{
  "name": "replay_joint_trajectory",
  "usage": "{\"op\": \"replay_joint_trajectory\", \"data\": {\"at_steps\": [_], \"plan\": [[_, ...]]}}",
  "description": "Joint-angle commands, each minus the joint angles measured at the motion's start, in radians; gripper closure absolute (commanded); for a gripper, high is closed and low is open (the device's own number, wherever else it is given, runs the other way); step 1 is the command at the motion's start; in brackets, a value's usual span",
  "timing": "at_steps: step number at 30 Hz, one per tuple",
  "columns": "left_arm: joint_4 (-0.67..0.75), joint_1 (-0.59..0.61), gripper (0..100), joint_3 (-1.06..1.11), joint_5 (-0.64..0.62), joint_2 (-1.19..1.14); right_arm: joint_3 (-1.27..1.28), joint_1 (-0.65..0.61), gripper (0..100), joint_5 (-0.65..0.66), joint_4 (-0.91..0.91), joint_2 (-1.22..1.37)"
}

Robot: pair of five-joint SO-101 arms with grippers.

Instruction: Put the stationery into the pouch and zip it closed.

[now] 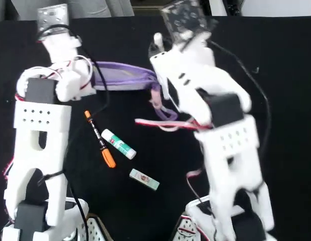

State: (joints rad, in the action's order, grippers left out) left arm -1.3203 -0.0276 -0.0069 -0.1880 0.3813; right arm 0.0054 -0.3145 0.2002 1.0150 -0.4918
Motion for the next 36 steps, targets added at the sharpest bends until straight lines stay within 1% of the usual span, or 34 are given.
{"op": "replay_joint_trajectory", "data": {"at_steps": [1,5,7,14,20,23,30,36], "plan": [[-0.008,-0.048,97,-0.031,-0.011,0.011,-0.051,0.012,98.7,-0.011,-0.052,-0.120],[-0.011,-0.056,97,-0.030,-0.018,0.011,-0.033,-0.046,98.7,-0.098,-0.084,-0.182],[-0.009,-0.054,97,-0.019,-0.048,0.012,0.015,-0.080,98.7,-0.120,-0.150,-0.202],[-0.005,-0.051,97,0.022,-0.066,0.017,0.331,-0.149,98.7,-0.126,-0.482,-0.286],[-0.005,-0.051,97,0.024,-0.064,0.018,0.615,-0.187,98.7,-0.124,-0.795,-0.430],[-0.005,-0.050,97,0.024,-0.061,0.011,0.711,-0.187,98.7,-0.126,-0.913,-0.515],[0.009,-0.050,97,0.045,-0.060,0.012,0.846,-0.218,98.7,-0.123,-1.042,-0.644],[0.069,-0.050,97,0.105,-0.064,0.021,0.912,-0.224,98.7,-0.126,-1.123,-0.647]]}}
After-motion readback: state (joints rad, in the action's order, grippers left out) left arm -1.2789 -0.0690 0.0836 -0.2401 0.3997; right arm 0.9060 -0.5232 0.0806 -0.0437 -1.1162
